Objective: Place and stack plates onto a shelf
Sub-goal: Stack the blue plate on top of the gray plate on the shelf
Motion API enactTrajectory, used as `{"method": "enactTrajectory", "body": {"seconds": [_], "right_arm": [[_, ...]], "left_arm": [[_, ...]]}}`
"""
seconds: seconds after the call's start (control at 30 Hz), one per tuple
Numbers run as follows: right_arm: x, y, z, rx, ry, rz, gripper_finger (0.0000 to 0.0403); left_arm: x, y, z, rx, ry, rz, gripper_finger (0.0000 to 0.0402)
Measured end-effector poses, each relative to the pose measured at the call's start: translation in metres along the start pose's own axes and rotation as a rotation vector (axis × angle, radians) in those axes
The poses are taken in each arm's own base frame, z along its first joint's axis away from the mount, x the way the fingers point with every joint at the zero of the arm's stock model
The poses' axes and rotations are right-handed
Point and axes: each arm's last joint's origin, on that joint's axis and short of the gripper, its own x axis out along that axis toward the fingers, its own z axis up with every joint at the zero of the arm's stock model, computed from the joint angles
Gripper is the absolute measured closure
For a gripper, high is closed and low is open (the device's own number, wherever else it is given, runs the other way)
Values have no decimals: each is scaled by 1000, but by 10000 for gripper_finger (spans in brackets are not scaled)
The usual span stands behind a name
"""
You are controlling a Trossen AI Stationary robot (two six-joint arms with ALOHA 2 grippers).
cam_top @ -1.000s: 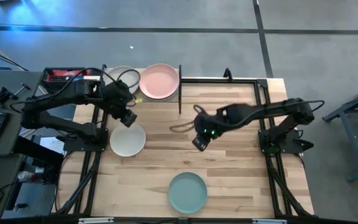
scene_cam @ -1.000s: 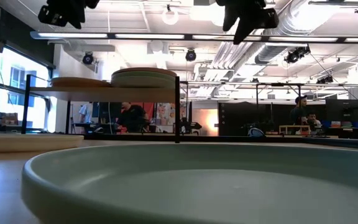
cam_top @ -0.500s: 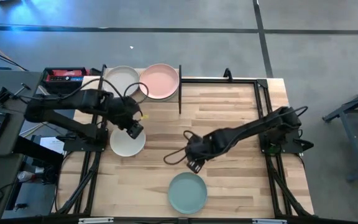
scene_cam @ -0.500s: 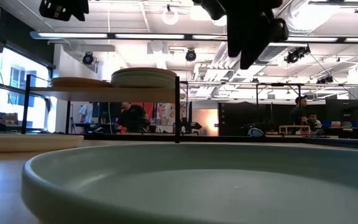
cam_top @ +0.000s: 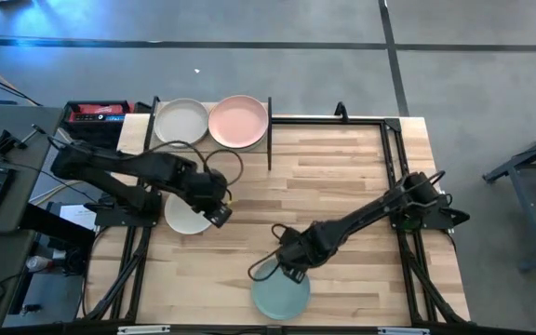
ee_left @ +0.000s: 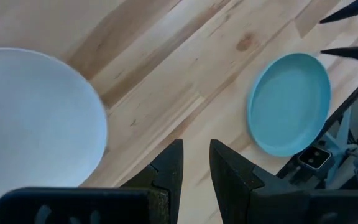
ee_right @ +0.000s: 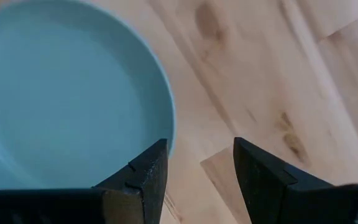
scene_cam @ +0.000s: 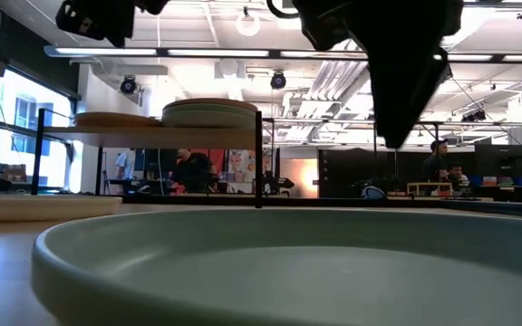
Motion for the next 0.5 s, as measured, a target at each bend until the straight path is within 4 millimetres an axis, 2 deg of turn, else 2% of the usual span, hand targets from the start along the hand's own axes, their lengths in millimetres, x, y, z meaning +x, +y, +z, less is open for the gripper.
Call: {"method": "enactTrajectory", "body": {"seconds": [0.2, 0.5], "right_arm": [[15, 12, -13, -23, 28, -12, 243], [30, 25, -29, -21, 29, -25, 243]], "left_arm": [[21, -16, 4, 10, -5, -21, 335], [42, -32, 10, 12, -21, -69, 335]]}}
